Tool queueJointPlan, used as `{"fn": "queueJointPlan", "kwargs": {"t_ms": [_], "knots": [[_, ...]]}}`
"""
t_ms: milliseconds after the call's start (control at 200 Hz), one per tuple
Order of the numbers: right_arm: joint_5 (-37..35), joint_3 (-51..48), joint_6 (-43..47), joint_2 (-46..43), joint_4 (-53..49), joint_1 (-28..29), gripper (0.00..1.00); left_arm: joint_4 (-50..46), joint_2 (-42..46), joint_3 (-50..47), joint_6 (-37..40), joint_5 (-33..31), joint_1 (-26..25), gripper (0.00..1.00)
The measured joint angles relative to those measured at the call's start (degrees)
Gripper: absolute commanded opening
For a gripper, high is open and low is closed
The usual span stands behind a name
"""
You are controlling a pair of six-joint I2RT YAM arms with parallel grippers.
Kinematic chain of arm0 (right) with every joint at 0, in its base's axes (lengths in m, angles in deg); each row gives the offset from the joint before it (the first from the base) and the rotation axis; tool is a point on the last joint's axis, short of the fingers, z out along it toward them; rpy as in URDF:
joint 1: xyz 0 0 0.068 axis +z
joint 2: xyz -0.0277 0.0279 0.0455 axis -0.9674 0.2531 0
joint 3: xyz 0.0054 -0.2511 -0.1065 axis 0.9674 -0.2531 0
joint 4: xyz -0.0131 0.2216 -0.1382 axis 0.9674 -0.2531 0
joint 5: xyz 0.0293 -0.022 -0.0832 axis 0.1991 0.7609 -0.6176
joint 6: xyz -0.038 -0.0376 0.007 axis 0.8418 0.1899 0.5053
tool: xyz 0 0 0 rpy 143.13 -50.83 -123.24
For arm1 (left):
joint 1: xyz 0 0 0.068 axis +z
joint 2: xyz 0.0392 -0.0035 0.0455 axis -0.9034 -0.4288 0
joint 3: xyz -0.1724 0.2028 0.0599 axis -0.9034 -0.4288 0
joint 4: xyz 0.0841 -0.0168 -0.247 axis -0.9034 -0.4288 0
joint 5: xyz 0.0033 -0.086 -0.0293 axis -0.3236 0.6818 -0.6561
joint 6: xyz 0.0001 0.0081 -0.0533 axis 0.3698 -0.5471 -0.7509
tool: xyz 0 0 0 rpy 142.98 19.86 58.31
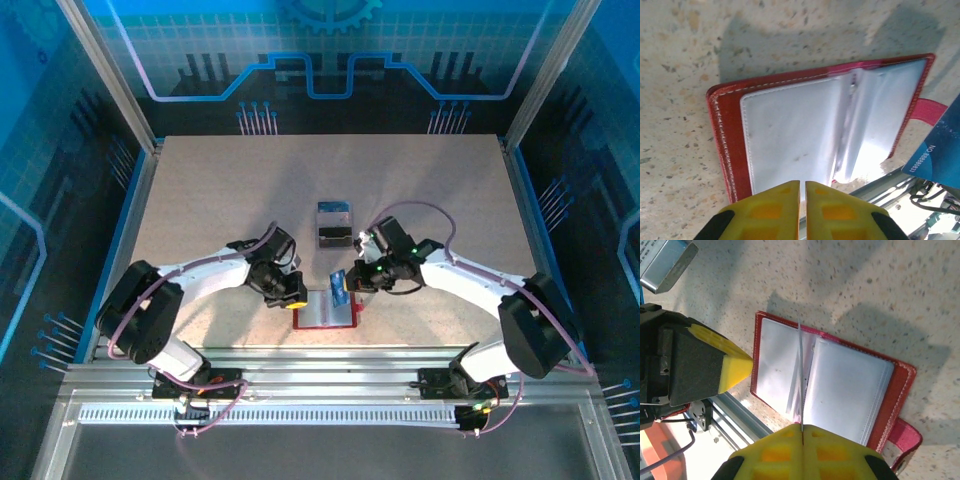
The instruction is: Take the credit cards out of the card holder
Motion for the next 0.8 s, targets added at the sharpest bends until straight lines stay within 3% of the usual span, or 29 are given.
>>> {"fn": "queueJointPlan", "kwargs": {"t_ms": [240, 450, 800], "knots": [[-6.6, 17.0, 20.5, 3.4, -16.6, -0.3, 0.00, -0.3, 4.4, 0.1, 0.8, -0.9, 1.3, 0.33], [-14.9, 30.2, 39.3, 9.5, -27.7, -0.5, 0.00, -0.7, 8.9, -0.6, 1.5, -3.1, 1.7, 0.40], [-21.5, 55.3, 65.7, 23.4, -39.8, -0.6, 0.00, -3.3, 15.4, -6.4, 1.7, -5.1, 6.8, 0.56]]}}
